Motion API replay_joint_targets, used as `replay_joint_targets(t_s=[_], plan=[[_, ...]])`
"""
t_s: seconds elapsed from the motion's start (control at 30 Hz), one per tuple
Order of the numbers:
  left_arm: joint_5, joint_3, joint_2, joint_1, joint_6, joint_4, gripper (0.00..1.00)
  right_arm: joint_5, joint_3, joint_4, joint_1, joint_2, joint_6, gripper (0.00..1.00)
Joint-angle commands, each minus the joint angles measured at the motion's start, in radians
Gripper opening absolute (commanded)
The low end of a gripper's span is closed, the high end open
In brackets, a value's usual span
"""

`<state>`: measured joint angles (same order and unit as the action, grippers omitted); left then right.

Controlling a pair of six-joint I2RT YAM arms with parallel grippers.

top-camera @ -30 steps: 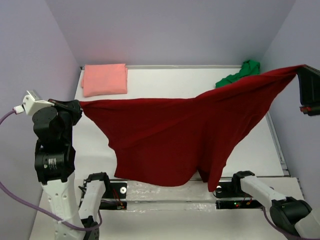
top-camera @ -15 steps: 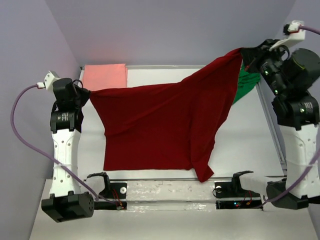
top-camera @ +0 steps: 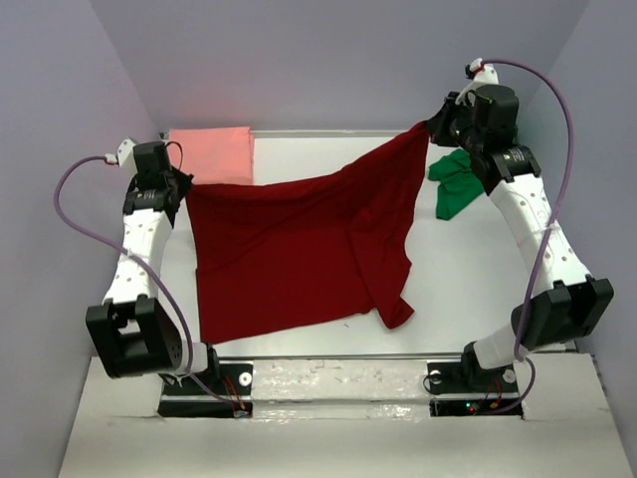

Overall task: Fold and stack the t-shirts
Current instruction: Flatten the tshirt out

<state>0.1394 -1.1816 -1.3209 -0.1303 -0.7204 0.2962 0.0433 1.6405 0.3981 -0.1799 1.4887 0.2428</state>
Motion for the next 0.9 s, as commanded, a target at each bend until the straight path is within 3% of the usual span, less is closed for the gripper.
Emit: replay_joint_targets(t_s=[0.0, 0.37, 0.63, 0.87], plan=[[0.005, -0.111, -0.096, 0.004, -0.004, -0.1, 0.0, 0.006, 0.031, -0.143, -0.001, 0.027, -0.005, 0.0], [-0.031, -0.357, -0.418, 0.017, 0.029, -0.094, 0.0, 0.066, 0.185, -0.205, -0.001, 0.347, 0.003, 0.0], [-0.038, -0.458, -0.524, 0.017, 0.053, -0.08, 0.0, 0.086, 0.412, -0.203, 0.008, 0.554, 0.006, 0.0], [-0.024, -0.498, -0.554, 0.017, 0.091, -0.057, 0.0, 0.078, 0.496, -0.205, 0.008, 0.671, 0.009, 0.0]])
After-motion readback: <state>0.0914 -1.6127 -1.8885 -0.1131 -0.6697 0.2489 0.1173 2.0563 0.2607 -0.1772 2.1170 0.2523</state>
